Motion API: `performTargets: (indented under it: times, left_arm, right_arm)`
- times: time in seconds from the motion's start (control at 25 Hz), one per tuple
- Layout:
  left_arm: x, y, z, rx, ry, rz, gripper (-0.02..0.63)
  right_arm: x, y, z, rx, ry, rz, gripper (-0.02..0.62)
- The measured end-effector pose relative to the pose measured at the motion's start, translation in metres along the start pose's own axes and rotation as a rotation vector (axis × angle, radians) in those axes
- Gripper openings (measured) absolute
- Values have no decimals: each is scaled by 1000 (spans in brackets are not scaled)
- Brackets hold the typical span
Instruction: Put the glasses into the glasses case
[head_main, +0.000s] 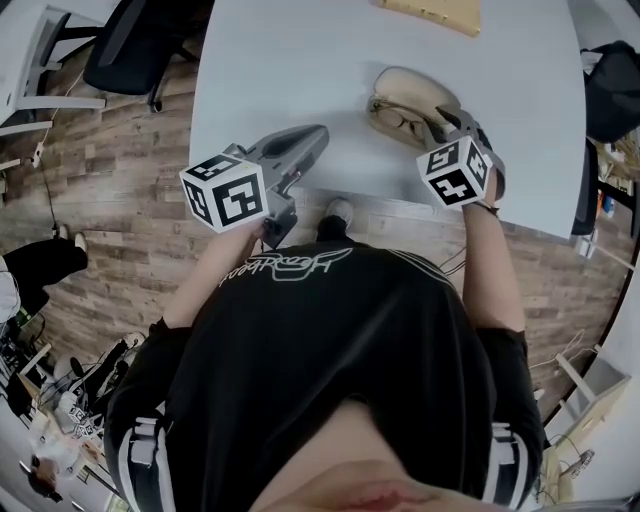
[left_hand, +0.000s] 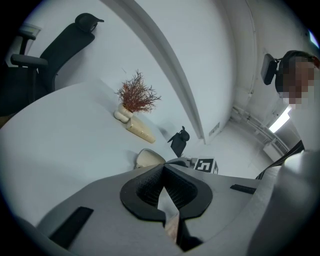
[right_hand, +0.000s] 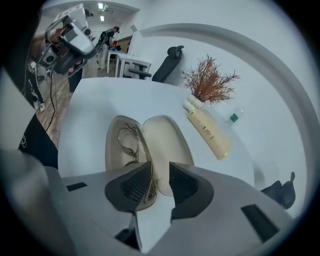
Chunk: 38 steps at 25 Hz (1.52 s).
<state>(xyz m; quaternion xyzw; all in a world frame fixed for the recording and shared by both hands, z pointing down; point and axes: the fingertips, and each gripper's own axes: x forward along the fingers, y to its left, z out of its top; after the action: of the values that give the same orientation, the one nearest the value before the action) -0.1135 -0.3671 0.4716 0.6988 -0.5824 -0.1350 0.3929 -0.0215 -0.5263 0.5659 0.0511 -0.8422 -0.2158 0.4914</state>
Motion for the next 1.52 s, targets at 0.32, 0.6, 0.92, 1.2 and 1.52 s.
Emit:
performTargets:
  times: [0.32, 0.6, 0.92, 1.2, 1.52]
  left_arm:
    - [-28, -46, 7, 73, -1, -78, 6]
    - [-59, -113, 17, 225, 2, -218, 6]
    - [-128, -179, -4, 312, -12, -320, 6]
    - [-186, -214, -46, 373, 26, -374, 6]
    - [-231, -227, -81, 392, 64, -410, 6]
  right_arm:
    - [-98, -14, 48, 231, -269, -168, 85]
    - [-215, 15, 83, 464, -563, -212, 40]
    - [-321, 93, 108, 543, -748, -236, 20]
    - [-376, 172, 115, 631, -871, -209, 14]
    - [-401, 251, 125, 680, -925, -132, 14]
